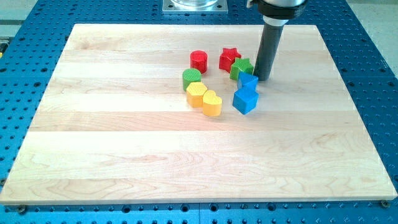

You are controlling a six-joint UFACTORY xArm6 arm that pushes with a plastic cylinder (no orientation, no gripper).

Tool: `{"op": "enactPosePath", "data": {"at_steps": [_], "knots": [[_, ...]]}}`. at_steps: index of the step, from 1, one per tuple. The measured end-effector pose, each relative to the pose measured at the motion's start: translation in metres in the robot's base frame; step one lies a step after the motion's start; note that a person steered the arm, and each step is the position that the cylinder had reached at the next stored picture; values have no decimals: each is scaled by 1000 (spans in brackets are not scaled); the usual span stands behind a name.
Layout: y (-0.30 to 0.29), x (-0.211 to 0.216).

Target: Nudge the red circle

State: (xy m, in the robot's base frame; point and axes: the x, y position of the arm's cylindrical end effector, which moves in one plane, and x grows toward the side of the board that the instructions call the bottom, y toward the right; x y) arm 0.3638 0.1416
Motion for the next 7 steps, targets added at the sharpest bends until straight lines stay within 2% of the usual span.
{"op": "enactPosePath", "data": {"at_steps": [1, 2, 3, 4, 6, 7], "knots": [[20, -42], [-15, -76], [-96, -81], [-137, -74], [-143, -53], [-150, -69]]}}
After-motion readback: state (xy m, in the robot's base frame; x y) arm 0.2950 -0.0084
